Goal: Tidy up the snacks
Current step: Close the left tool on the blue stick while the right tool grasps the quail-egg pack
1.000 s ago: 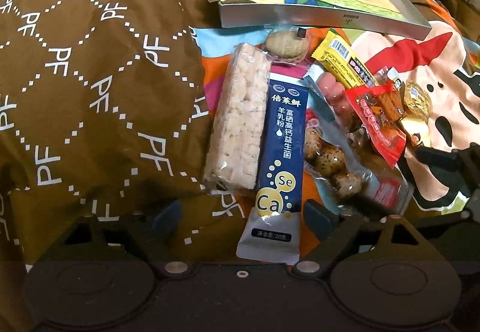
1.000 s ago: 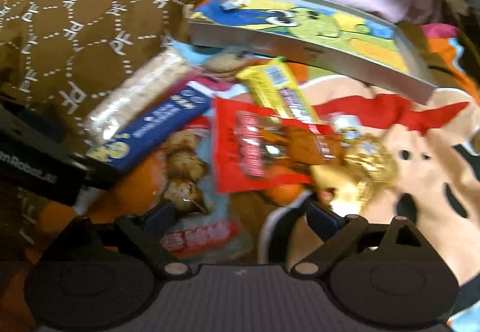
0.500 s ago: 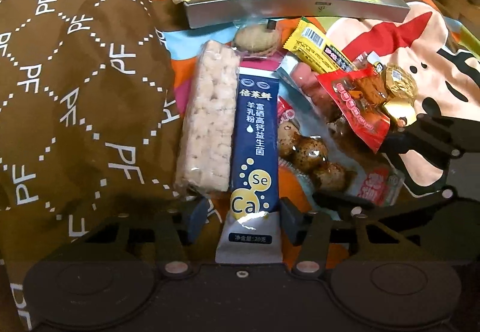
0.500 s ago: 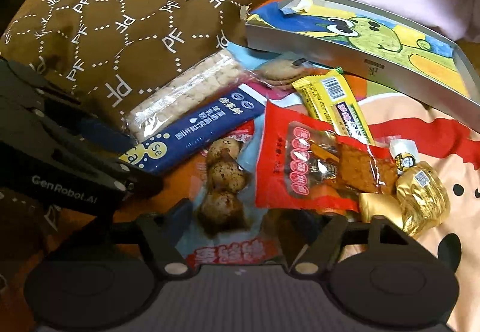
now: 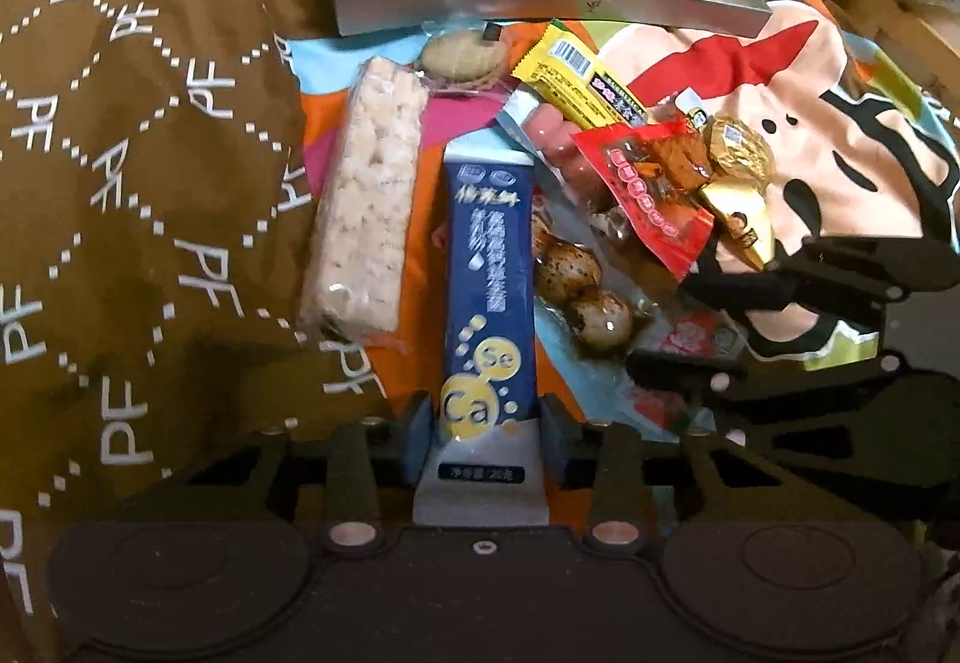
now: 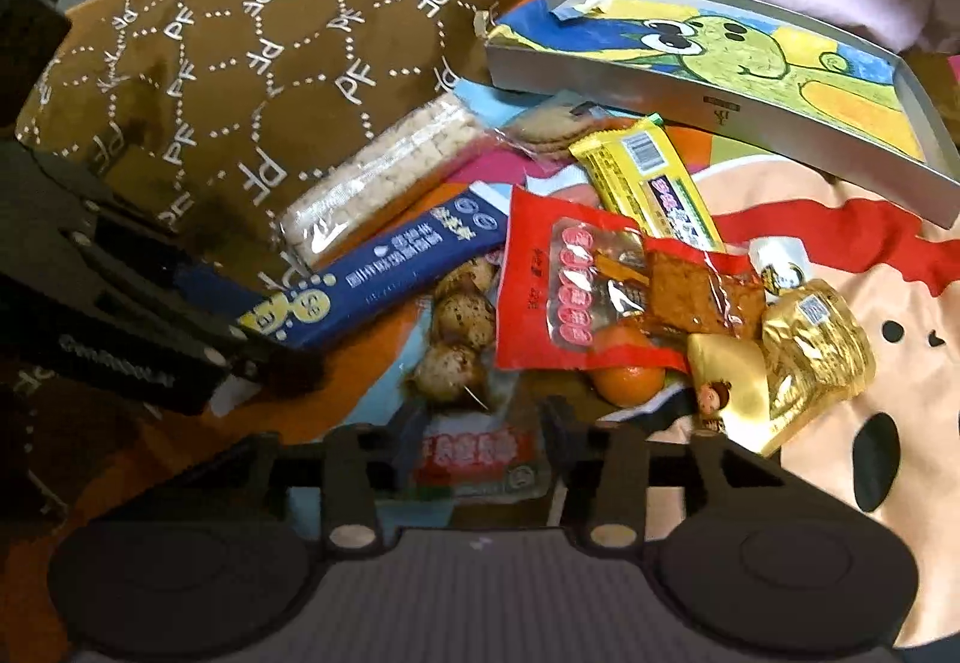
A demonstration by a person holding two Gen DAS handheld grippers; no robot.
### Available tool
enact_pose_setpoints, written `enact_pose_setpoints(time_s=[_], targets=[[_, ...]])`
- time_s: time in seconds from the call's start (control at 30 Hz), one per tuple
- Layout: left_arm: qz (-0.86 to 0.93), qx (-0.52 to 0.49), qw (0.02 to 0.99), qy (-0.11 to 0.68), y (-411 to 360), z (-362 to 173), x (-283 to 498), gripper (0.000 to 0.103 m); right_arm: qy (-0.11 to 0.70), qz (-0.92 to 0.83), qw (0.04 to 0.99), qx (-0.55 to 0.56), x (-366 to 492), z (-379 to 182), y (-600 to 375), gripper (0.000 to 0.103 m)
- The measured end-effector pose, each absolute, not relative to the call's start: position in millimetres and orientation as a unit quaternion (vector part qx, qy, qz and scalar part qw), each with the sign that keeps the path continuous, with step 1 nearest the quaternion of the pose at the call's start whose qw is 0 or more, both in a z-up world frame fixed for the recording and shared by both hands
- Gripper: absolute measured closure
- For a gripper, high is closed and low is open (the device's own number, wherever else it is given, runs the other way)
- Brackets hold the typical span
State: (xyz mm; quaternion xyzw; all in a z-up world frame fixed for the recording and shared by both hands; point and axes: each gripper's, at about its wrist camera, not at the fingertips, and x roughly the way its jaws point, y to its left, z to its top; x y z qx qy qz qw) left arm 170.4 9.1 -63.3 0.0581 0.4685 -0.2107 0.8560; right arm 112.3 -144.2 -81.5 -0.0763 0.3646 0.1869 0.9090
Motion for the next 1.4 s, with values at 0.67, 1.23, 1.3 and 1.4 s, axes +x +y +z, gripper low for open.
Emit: enact_pose_setpoints(time_s=[0.67,1.23,1.3,1.4], targets=[[-0.209,0.081,0.858,0.462,-3.0,-76.0,207.6,0.068,0.352,0.179,0.91,-0.124,132.7,-99.6,-106.2,0.044],[-0.218,0.066,0.852,0.472,0.6,-77.8,202.6,0.065,0.38,0.181,0.902,-0.098,127.0,-95.7,-110.0,0.044],[-0.216,0.073,0.853,0.47,-0.7,-77.1,201.4,0.068,0.373,0.183,0.904,-0.104,121.2,-95.1,-109.9,0.05],[-0.21,0.088,0.854,0.468,-4.9,-76.6,197.1,0.071,0.371,0.181,0.903,-0.117,111.3,-92.5,-108.8,0.055]])
